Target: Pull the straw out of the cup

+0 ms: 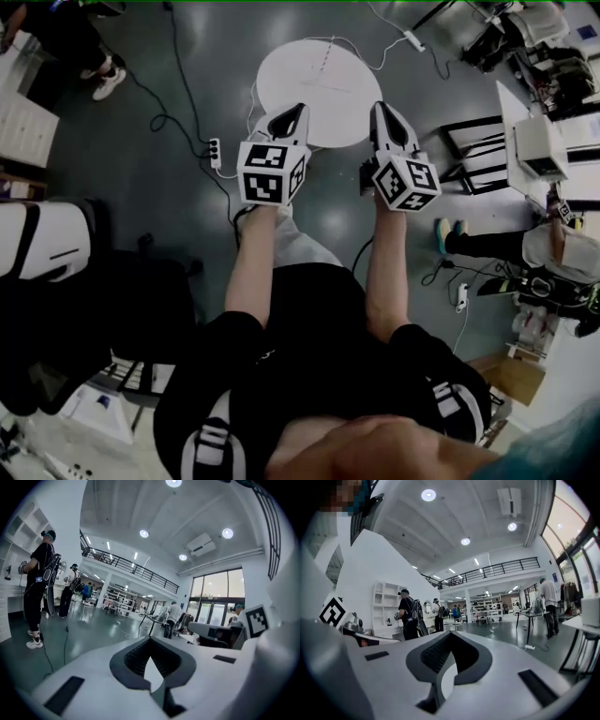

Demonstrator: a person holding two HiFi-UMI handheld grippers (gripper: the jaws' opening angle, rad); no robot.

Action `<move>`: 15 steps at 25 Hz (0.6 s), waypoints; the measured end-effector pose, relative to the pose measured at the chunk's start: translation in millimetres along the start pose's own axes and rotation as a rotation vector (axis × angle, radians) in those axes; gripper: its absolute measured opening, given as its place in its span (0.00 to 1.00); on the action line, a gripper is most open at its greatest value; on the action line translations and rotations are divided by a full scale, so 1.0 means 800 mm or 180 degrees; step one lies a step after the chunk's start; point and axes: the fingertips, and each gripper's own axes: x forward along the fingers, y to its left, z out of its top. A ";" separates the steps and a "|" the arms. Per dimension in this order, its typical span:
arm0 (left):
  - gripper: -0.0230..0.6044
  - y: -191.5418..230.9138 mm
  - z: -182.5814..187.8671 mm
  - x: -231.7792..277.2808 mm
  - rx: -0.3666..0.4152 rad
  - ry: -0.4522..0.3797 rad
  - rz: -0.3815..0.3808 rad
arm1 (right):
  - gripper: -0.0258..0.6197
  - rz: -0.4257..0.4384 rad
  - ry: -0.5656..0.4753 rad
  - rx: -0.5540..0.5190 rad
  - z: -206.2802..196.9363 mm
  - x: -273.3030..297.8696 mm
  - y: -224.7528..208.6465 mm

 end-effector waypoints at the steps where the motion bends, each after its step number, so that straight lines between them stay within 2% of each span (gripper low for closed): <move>1: 0.05 0.005 -0.010 0.011 0.0026 0.0102 0.0030 | 0.07 0.0035 0.0035 0.0093 -0.012 0.011 -0.004; 5: 0.05 0.025 -0.026 0.059 0.0010 0.0304 0.0128 | 0.07 0.0150 0.0120 0.0259 -0.036 0.055 -0.027; 10: 0.05 0.031 -0.027 0.123 0.0083 0.0456 0.0248 | 0.07 0.0143 0.0189 0.0532 -0.054 0.105 -0.094; 15: 0.05 0.034 -0.016 0.171 0.0079 0.0463 0.0252 | 0.07 0.0264 0.0163 0.0701 -0.053 0.155 -0.127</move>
